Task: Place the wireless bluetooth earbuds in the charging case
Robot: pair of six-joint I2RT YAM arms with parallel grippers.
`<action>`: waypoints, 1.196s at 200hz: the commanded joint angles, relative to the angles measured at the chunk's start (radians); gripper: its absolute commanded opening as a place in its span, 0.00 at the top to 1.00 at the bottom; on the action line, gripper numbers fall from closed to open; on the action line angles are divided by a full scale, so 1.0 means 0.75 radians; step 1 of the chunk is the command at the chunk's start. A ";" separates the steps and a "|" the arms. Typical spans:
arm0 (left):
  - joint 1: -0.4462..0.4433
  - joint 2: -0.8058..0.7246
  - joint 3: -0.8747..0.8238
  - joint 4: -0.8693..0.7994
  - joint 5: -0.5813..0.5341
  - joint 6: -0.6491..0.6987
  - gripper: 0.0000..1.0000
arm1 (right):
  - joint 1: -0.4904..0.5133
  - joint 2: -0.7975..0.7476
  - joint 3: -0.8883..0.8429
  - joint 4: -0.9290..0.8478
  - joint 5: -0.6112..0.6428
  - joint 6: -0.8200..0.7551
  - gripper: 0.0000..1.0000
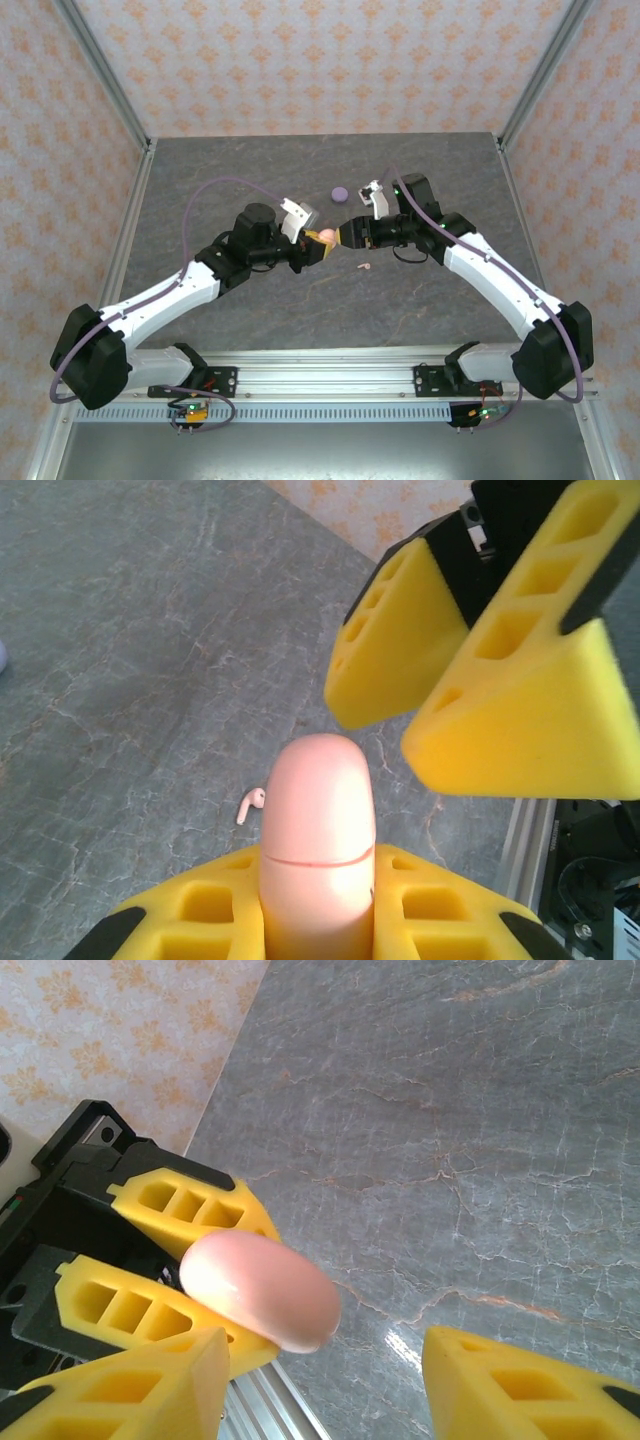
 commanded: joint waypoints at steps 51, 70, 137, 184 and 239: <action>-0.017 -0.048 0.011 0.099 0.129 0.016 0.91 | 0.001 0.011 0.009 0.015 0.076 0.010 0.45; -0.021 -0.069 0.002 0.119 0.136 0.021 0.91 | 0.001 0.017 0.013 -0.001 0.107 0.012 0.45; -0.032 -0.091 -0.007 0.065 0.102 0.076 0.91 | -0.001 0.009 0.039 -0.046 0.345 0.058 0.45; -0.034 -0.131 -0.042 0.065 -0.046 0.090 0.91 | -0.003 0.035 0.064 -0.166 0.675 0.121 0.44; -0.034 -0.207 -0.095 0.063 -0.245 0.110 0.91 | -0.003 0.319 0.109 -0.306 0.737 0.231 0.47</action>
